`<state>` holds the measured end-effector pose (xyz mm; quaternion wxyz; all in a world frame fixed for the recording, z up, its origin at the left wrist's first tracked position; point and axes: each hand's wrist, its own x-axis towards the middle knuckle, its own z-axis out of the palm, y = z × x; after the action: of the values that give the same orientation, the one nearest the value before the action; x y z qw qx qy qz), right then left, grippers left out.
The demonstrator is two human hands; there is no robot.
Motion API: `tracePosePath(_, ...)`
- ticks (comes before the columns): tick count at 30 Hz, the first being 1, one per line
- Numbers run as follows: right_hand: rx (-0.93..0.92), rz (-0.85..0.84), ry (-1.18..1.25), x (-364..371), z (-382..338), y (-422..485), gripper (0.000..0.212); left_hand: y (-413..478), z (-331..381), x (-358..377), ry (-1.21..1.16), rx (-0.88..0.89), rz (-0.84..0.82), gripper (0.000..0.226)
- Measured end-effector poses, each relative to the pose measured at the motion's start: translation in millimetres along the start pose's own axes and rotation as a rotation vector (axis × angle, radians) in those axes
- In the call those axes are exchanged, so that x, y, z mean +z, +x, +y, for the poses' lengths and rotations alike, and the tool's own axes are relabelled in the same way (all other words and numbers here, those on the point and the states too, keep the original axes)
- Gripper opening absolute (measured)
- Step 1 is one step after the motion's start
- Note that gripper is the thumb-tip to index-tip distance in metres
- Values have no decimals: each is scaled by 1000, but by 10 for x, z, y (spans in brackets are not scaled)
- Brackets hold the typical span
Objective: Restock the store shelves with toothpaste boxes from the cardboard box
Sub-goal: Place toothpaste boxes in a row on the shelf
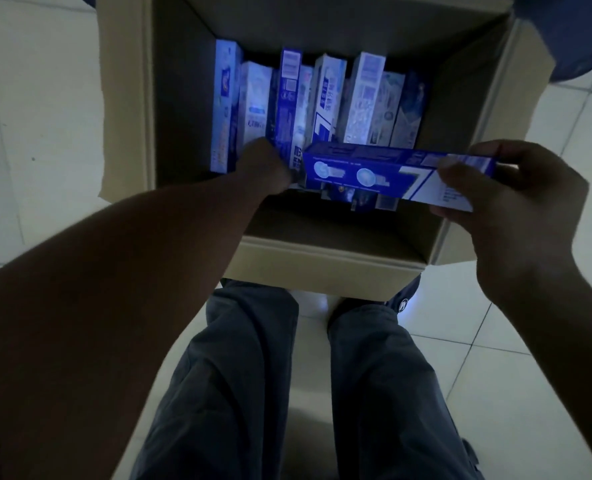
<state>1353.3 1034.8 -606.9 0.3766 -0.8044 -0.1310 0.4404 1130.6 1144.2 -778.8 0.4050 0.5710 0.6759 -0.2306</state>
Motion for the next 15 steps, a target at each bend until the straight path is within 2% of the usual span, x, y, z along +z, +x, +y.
tracePosePath(6, 12, 31, 55, 57, -50, -18, 19, -165, -69, -130, -43, -124, 189, 47)
tracePosePath(11, -8, 3, 97, 14, -480, -189, 20, -967, -410, -838, -179, 15, 332, 32)
tracePosePath(15, -74, -65, 147, 5, -1118, -508, 17, -1782, -672, -1480, -354, 204, 501, 34)
